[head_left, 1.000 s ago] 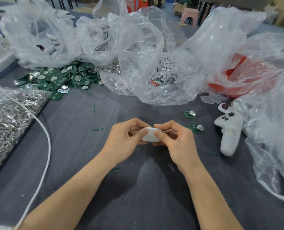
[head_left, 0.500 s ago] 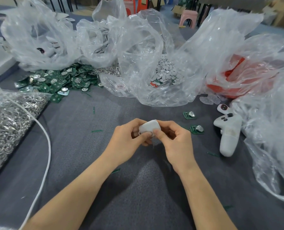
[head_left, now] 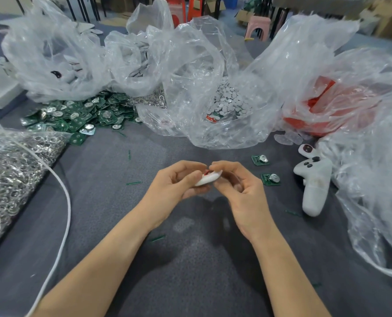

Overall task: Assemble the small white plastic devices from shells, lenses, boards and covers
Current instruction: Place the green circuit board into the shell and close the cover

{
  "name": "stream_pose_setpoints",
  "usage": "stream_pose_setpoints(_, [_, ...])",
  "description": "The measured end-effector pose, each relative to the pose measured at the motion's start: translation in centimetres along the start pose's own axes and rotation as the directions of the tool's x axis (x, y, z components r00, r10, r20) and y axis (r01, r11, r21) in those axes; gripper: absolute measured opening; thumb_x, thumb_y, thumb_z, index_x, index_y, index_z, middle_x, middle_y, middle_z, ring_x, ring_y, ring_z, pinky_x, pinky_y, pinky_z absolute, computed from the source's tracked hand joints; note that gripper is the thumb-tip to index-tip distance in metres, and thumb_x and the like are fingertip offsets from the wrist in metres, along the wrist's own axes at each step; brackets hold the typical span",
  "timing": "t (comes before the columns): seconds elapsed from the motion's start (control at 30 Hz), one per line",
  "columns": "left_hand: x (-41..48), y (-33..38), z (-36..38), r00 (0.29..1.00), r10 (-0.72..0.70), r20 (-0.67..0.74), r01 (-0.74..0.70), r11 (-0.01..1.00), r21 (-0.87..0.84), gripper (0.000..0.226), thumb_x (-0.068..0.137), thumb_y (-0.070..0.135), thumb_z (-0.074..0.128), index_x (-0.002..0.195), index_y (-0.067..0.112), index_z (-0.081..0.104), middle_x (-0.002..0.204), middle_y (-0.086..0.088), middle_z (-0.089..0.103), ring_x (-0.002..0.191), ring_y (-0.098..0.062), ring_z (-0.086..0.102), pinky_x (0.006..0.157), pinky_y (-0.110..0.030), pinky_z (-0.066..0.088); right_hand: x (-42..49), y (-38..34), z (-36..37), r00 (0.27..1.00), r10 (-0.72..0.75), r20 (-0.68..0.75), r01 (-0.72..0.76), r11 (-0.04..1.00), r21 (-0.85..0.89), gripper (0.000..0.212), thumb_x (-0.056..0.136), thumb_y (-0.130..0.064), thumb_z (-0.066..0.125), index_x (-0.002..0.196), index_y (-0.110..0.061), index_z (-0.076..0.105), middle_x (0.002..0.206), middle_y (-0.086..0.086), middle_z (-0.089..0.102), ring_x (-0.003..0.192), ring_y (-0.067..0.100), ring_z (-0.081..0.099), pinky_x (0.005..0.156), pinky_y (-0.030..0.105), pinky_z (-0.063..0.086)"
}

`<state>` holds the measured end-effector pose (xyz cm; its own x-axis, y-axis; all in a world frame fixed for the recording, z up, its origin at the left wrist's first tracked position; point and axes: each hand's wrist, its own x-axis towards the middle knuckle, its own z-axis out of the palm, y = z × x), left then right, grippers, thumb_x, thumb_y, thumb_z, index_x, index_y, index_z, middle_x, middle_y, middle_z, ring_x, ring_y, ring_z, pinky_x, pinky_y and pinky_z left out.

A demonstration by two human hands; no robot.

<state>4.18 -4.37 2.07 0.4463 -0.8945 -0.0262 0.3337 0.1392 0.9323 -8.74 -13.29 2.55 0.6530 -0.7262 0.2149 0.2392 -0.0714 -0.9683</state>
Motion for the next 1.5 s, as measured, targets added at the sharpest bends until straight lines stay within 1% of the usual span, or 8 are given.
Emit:
stream_pose_setpoints(0.2, [-0.3, -0.6, 0.3, 0.978, 0.189, -0.084, -0.154, 0.938, 0.311, 0.032, 0.079, 0.012, 0.074, 0.107, 0.027, 0.066, 0.087, 0.008, 0.063, 0.075, -0.009, 0.063, 0.071, -0.022, 0.052, 0.0, -0.3, -0.2, 0.987, 0.153, -0.051, -0.148, 0.984, 0.095, 0.018, 0.091, -0.006, 0.059, 0.104, -0.012, 0.069, 0.096, 0.004, 0.073, 0.087, 0.016, 0.067, 0.068, 0.023, 0.053])
stream_pose_setpoints(0.37, [-0.6, -0.6, 0.5, 0.966, 0.256, -0.037, -0.202, 0.839, 0.505, 0.031, 0.082, 0.012, 0.074, 0.102, 0.035, 0.067, 0.101, 0.001, 0.069, 0.092, -0.011, 0.066, 0.08, -0.022, 0.052, -0.1, -0.1, -0.1, 0.989, 0.144, -0.03, -0.147, 0.981, -0.125, 0.008, 0.085, -0.009, 0.069, 0.09, -0.014, 0.073, 0.08, 0.003, 0.072, 0.064, 0.011, 0.061, 0.057, 0.023, 0.05])
stream_pose_setpoints(0.47, [-0.6, -0.4, 0.4, 0.984, 0.177, 0.027, -0.169, 0.864, 0.474, 0.025, 0.086, 0.009, 0.069, 0.104, 0.026, 0.067, 0.098, 0.006, 0.072, 0.091, -0.01, 0.069, 0.078, -0.023, 0.055, 0.0, -0.1, -0.3, 0.993, 0.11, -0.048, -0.116, 0.982, -0.152, 0.006, 0.081, -0.018, 0.072, 0.083, -0.013, 0.073, 0.072, 0.006, 0.07, 0.057, 0.009, 0.056, 0.055, 0.021, 0.047])
stream_pose_setpoints(0.67, [-0.7, -0.5, 0.6, 0.994, 0.054, 0.094, -0.076, 0.963, 0.26, 0.023, 0.091, 0.0, 0.057, 0.111, 0.012, 0.061, 0.092, -0.015, 0.072, 0.079, -0.028, 0.072, 0.07, -0.029, 0.057, 0.0, 0.2, -0.5, 0.988, 0.147, -0.048, -0.152, 0.978, -0.146, 0.004, 0.084, -0.017, 0.072, 0.088, -0.014, 0.073, 0.079, 0.004, 0.073, 0.068, 0.009, 0.064, 0.058, 0.02, 0.048])
stream_pose_setpoints(0.83, [-0.7, -0.7, 0.5, 0.994, 0.042, 0.106, -0.069, 0.961, 0.267, 0.027, 0.091, -0.002, 0.058, 0.113, 0.013, 0.061, 0.092, -0.015, 0.072, 0.081, -0.028, 0.072, 0.07, -0.028, 0.057, 0.0, 0.1, -0.2, 0.991, 0.116, -0.059, -0.126, 0.972, -0.197, 0.004, 0.085, -0.014, 0.07, 0.085, -0.017, 0.073, 0.075, -0.004, 0.072, 0.064, 0.001, 0.06, 0.058, 0.013, 0.045])
stream_pose_setpoints(1.1, [-0.9, -1.2, 0.7, 0.981, 0.102, 0.166, -0.163, 0.894, 0.416, 0.033, 0.091, 0.0, 0.061, 0.116, 0.022, 0.061, 0.098, -0.004, 0.073, 0.085, -0.022, 0.072, 0.074, -0.031, 0.059, -0.2, 0.1, 0.5, 0.984, 0.02, -0.176, -0.087, 0.92, -0.382, 0.007, 0.081, -0.005, 0.065, 0.075, -0.008, 0.067, 0.071, 0.004, 0.067, 0.065, 0.015, 0.06, 0.061, 0.027, 0.049])
stream_pose_setpoints(1.27, [-0.9, -1.1, 0.8, 0.982, 0.124, 0.145, -0.174, 0.894, 0.414, 0.032, 0.092, -0.002, 0.058, 0.117, 0.018, 0.06, 0.096, -0.005, 0.073, 0.082, -0.021, 0.073, 0.072, -0.026, 0.058, -0.3, 0.2, 0.7, 0.981, 0.005, -0.194, -0.073, 0.936, -0.345, 0.006, 0.082, -0.009, 0.068, 0.077, -0.01, 0.068, 0.074, 0.002, 0.067, 0.068, 0.011, 0.061, 0.063, 0.023, 0.049])
stream_pose_setpoints(1.5, [-0.8, -0.8, 0.6, 0.987, 0.087, 0.132, -0.128, 0.932, 0.34, 0.032, 0.094, -0.007, 0.049, 0.117, 0.012, 0.06, 0.096, -0.012, 0.072, 0.084, -0.026, 0.071, 0.074, -0.035, 0.059, -0.2, 0.2, 0.6, 0.987, 0.042, -0.156, -0.081, 0.965, -0.25, 0.009, 0.085, -0.017, 0.066, 0.081, -0.011, 0.071, 0.076, 0.003, 0.07, 0.071, 0.013, 0.064, 0.062, 0.022, 0.05])
